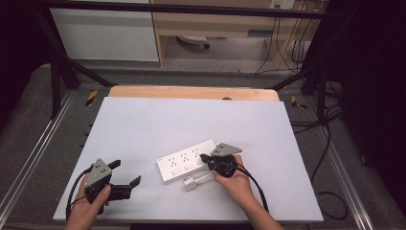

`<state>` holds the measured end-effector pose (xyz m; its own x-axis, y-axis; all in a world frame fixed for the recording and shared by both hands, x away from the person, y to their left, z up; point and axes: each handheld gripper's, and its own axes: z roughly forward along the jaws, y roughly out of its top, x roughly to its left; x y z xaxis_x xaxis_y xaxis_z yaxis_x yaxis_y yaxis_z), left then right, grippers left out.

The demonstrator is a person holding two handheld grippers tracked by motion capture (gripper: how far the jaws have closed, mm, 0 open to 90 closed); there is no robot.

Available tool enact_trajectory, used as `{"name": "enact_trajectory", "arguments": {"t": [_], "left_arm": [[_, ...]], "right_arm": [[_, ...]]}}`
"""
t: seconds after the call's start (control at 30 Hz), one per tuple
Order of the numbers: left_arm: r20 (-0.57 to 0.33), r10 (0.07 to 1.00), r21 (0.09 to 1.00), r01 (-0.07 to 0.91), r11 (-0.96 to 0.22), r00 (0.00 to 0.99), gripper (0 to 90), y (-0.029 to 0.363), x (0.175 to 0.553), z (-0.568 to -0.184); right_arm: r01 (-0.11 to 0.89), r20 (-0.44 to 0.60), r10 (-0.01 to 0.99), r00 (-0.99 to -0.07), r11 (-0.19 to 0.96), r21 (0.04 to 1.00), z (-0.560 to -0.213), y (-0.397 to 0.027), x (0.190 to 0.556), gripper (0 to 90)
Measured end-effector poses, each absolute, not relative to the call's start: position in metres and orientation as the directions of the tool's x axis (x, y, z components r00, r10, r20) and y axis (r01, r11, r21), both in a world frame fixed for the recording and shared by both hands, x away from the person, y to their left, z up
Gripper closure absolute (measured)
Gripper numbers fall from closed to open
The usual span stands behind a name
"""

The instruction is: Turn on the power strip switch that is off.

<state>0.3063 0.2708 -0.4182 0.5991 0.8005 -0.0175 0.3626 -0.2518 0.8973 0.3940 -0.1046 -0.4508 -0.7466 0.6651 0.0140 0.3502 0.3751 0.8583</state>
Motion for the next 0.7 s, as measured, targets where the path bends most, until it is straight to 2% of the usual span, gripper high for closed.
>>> {"name": "enact_trajectory", "arguments": {"t": [0.7], "left_arm": [[-0.018,0.801,0.897,0.363,-0.251,0.598,5.4,0.2709,0.3064,-0.4182]], "right_arm": [[0.343,0.032,0.662,-0.749,0.345,0.874,-0.4438,-0.1065,0.3910,90.0]]}}
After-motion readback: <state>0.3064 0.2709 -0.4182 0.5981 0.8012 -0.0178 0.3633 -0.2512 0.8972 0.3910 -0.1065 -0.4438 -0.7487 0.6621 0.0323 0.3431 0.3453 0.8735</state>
